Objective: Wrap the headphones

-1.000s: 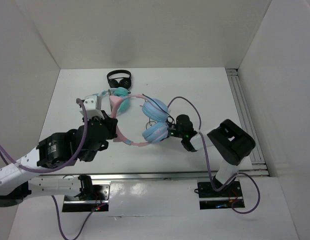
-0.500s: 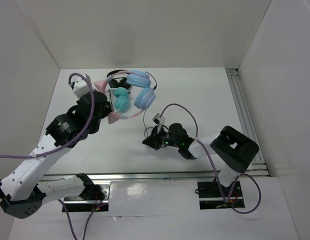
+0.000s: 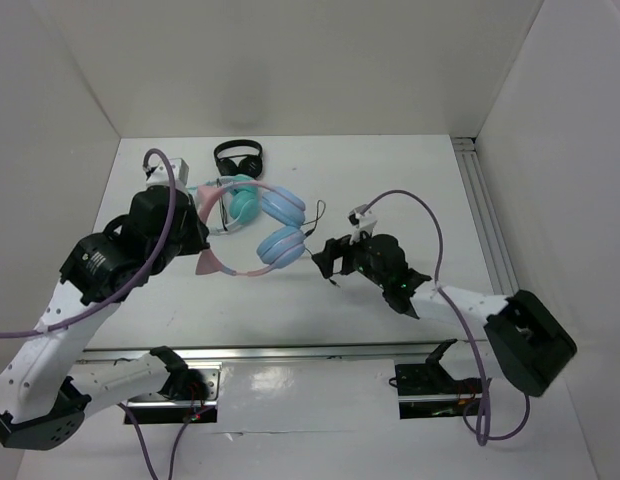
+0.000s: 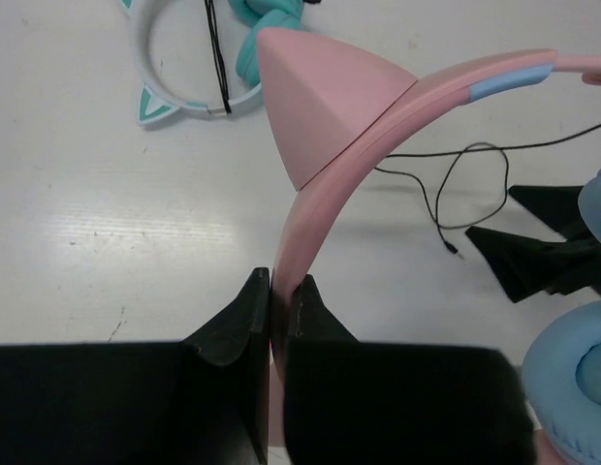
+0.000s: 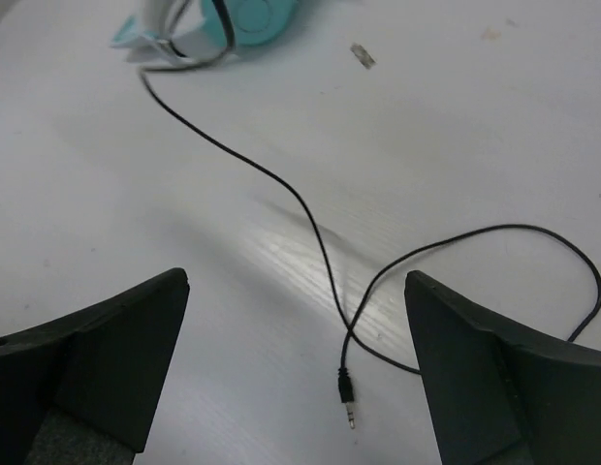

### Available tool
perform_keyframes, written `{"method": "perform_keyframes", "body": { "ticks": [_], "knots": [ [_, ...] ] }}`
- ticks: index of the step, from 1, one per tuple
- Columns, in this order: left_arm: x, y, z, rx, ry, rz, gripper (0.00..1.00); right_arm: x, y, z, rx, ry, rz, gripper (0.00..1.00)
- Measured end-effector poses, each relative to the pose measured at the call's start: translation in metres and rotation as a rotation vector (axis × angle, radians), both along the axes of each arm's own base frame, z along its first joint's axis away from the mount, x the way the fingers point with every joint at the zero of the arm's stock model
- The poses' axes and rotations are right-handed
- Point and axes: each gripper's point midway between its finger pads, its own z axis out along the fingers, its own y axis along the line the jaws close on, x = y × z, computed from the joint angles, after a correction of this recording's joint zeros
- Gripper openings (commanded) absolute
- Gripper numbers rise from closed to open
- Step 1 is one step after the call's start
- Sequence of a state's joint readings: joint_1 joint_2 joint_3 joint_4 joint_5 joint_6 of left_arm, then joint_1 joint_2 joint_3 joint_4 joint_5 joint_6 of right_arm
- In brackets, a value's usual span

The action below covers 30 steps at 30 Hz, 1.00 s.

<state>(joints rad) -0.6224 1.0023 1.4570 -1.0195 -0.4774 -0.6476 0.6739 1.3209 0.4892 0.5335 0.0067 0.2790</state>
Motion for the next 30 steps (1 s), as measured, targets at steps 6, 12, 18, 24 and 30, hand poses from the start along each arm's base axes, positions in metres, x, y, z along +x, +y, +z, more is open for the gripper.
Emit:
{"method": "perform_keyframes", "body": {
  "ticks": [6, 12, 18, 24, 30],
  "knots": [
    [-0.028, 0.005, 0.004, -0.012, 0.047, -0.079, 0.00, -0.014, -0.006, 0.056, 0.104, -0.156, 0.101, 1.00],
    [-0.045, 0.004, 0.005, -0.037, 0.065, -0.137, 0.00, -0.023, -0.011, 0.051, 0.154, -0.179, 0.163, 0.98],
    [-0.052, 0.002, 0.002, -0.046, 0.087, -0.162, 0.00, -0.025, 0.008, 0.060, 0.222, -0.177, 0.289, 0.95],
    [-0.054, 0.002, 0.002, -0.049, 0.090, -0.164, 0.00, -0.034, 0.025, 0.081, 0.300, -0.183, 0.415, 0.92],
    [-0.055, 0.002, -0.004, -0.041, 0.105, -0.163, 0.00, -0.040, 0.026, 0.095, 0.348, -0.199, 0.464, 0.86]
  ]
}}
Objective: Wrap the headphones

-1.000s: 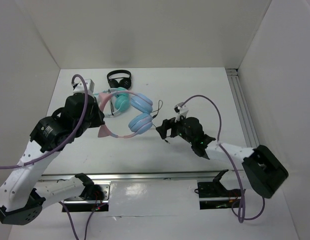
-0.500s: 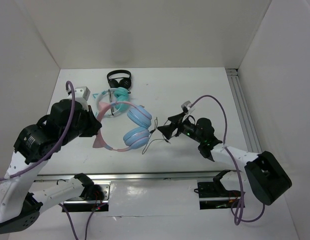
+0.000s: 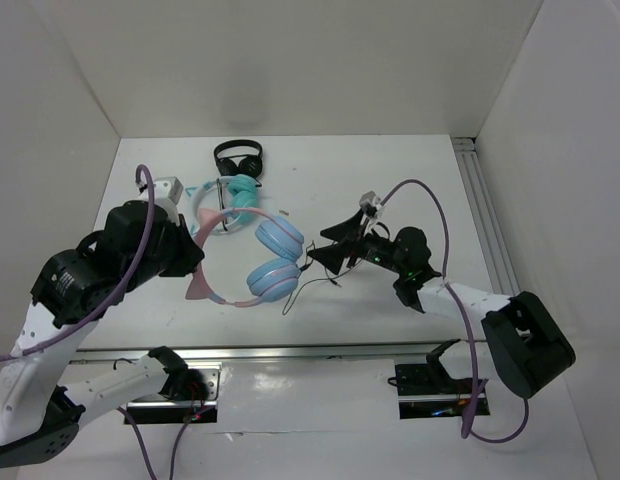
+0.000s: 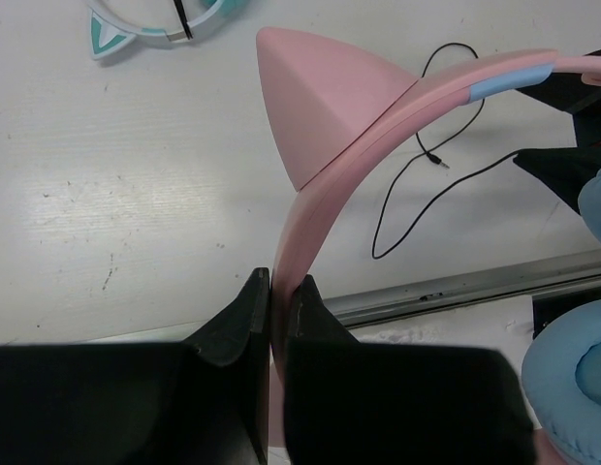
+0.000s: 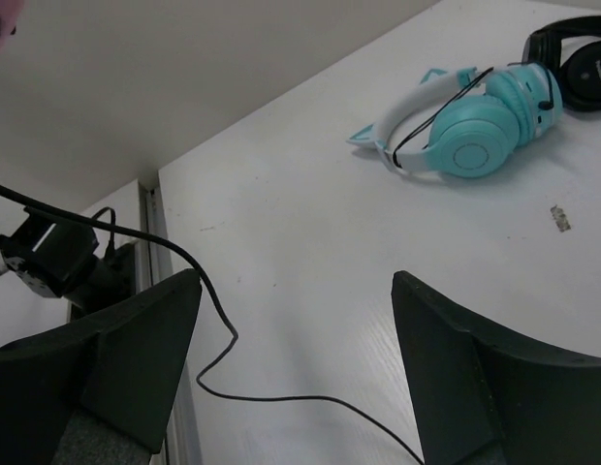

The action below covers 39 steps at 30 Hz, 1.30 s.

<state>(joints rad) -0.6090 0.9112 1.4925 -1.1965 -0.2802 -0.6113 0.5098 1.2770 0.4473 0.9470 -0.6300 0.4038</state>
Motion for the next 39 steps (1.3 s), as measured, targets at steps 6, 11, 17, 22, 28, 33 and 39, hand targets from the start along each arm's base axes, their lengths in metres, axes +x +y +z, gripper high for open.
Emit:
{"method": "perform_keyframes", "body": {
  "ticks": [6, 11, 17, 22, 28, 33, 39],
  "knots": [
    [0.000, 0.000, -0.004, 0.005, 0.011, 0.002, 0.00, -0.012, -0.001, 0.019, 0.016, -0.058, 0.037, 0.87],
    [0.002, -0.004, -0.006, -0.014, 0.017, 0.008, 0.00, -0.022, 0.007, 0.014, -0.004, -0.053, 0.089, 0.85],
    [0.002, -0.006, -0.007, -0.022, 0.019, 0.001, 0.00, -0.022, 0.018, -0.012, -0.029, 0.005, 0.116, 0.66],
    [0.002, -0.007, -0.007, -0.025, 0.022, -0.003, 0.00, -0.028, 0.033, -0.040, -0.050, 0.079, 0.161, 0.38],
    [0.003, -0.007, -0.008, -0.019, 0.026, 0.002, 0.00, -0.029, 0.040, -0.049, -0.043, 0.110, 0.168, 0.00],
    [0.010, 0.001, -0.012, 0.021, 0.006, 0.045, 0.00, -0.013, 0.024, -0.034, -0.081, 0.070, 0.011, 0.00],
    [0.023, 0.004, -0.080, 0.178, 0.095, 0.042, 0.00, 0.001, -0.031, 0.065, -0.060, -0.144, -0.346, 0.00]
  ]
}}
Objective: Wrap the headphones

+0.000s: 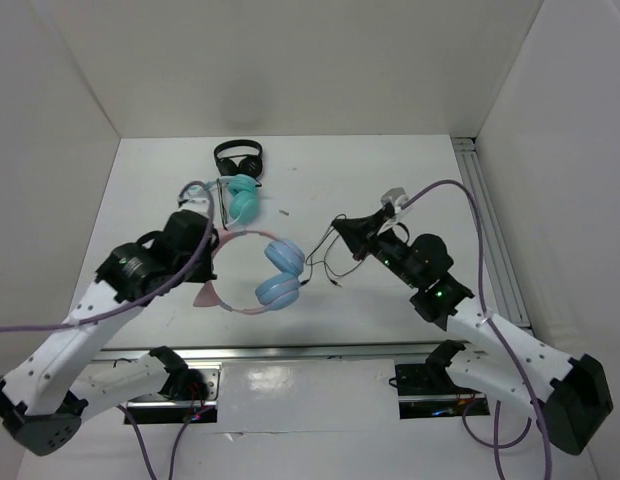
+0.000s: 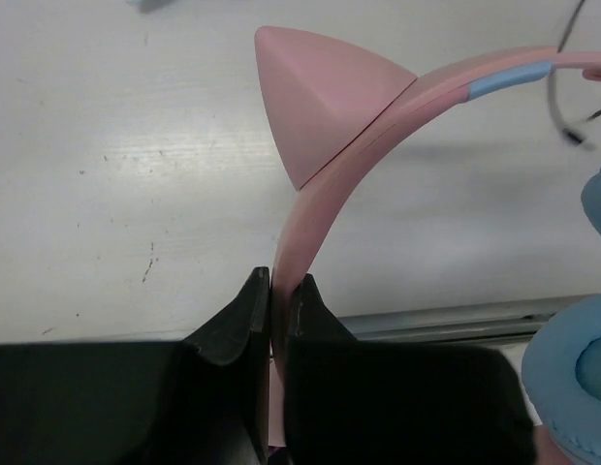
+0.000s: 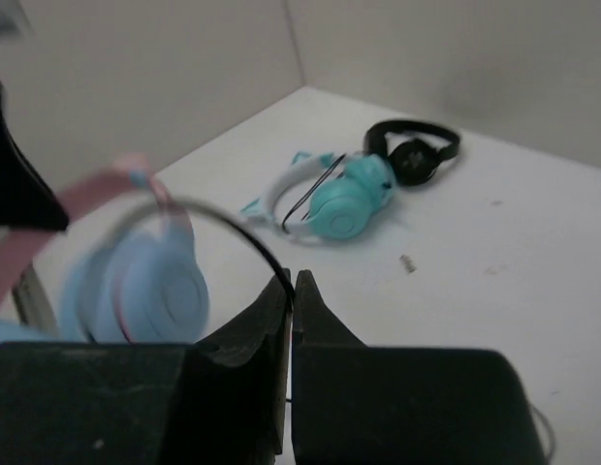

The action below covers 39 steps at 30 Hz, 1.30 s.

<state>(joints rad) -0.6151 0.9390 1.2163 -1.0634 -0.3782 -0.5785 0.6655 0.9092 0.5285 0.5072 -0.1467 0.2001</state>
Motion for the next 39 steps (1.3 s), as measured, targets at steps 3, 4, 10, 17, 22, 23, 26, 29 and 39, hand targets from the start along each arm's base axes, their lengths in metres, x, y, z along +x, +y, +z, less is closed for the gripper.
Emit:
{"method": "perform_keyframes", "body": {
  "ticks": [3, 4, 10, 17, 22, 23, 26, 29, 39],
  "knots": [
    [0.000, -0.012, -0.046, 0.112, 0.107, -0.079, 0.00, -0.002, -0.017, 0.046, -0.016, -0.086, -0.064, 0.00],
    [-0.001, -0.020, -0.056, 0.139, 0.132, -0.127, 0.00, -0.004, -0.017, 0.052, -0.039, -0.093, -0.059, 0.00],
    [-0.021, -0.105, -0.063, 0.126, 0.076, -0.482, 0.00, -0.013, -0.006, 0.032, -0.252, -0.034, 0.041, 0.00],
    [-0.056, -0.151, -0.051, 0.115, -0.025, -0.728, 0.00, -0.030, 0.009, -0.024, -0.399, 0.096, 0.168, 0.00],
    [-0.048, -0.146, -0.058, 0.212, -0.043, -0.723, 0.00, -0.034, 0.023, -0.059, -0.480, 0.184, 0.244, 0.00],
    [-0.046, -0.144, -0.060, 0.234, -0.046, -0.719, 0.00, -0.034, 0.024, -0.065, -0.493, 0.199, 0.249, 0.00],
    [-0.042, -0.138, -0.059, 0.273, -0.064, -0.699, 0.00, -0.034, 0.026, -0.075, -0.518, 0.223, 0.253, 0.00],
    [-0.042, -0.133, -0.048, 0.255, -0.102, -0.685, 0.00, -0.034, 0.028, -0.077, -0.521, 0.229, 0.261, 0.00],
    [-0.037, -0.089, 0.015, 0.133, -0.312, -0.558, 0.00, -0.047, 0.055, -0.101, -0.540, 0.303, 0.439, 0.00]
  ]
}}
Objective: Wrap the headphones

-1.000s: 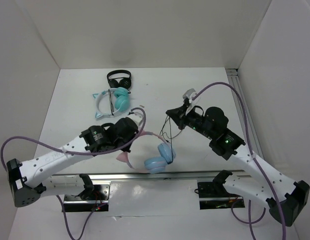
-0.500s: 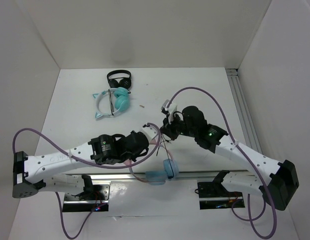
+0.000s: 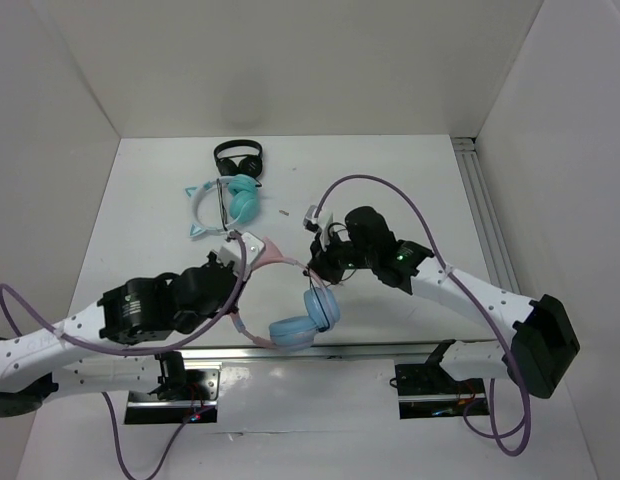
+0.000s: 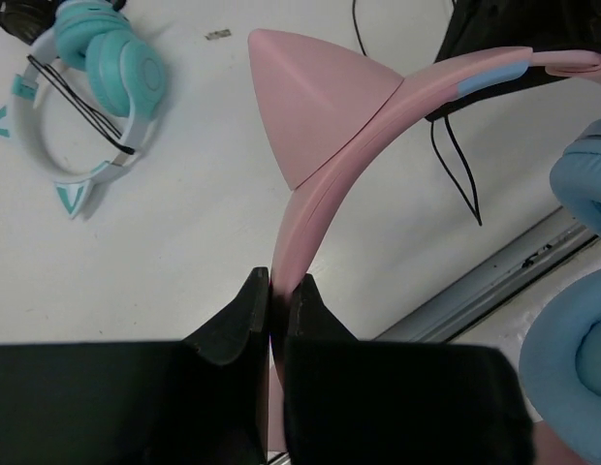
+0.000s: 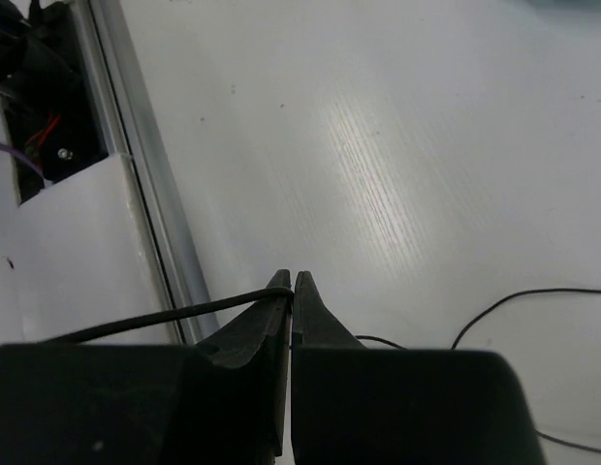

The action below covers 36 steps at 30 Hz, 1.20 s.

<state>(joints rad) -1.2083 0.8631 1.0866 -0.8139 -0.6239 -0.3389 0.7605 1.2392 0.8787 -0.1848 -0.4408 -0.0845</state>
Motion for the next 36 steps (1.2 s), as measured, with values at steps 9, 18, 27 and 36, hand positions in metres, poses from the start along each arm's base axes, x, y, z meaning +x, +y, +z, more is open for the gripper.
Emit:
{"method": "perform_keyframes", "body": {
  "ticks": [9, 18, 27, 36],
  "knots": [
    [0.006, 0.019, 0.020, -0.064, -0.071, 0.079, 0.00, -0.005, 0.013, 0.024, 0.176, -0.007, 0.126, 0.17],
    [0.014, -0.001, 0.059, -0.262, -0.116, 0.112, 0.00, -0.018, 0.043, -0.011, 0.383, 0.165, 0.273, 0.22],
    [0.023, -0.021, 0.082, -0.347, -0.141, 0.124, 0.00, -0.015, 0.061, -0.041, 0.515, 0.351, 0.296, 0.10],
    [0.031, 0.000, 0.099, -0.434, -0.192, 0.255, 0.00, -0.022, 0.058, -0.081, 0.496, 0.613, 0.216, 0.08]
  ]
}}
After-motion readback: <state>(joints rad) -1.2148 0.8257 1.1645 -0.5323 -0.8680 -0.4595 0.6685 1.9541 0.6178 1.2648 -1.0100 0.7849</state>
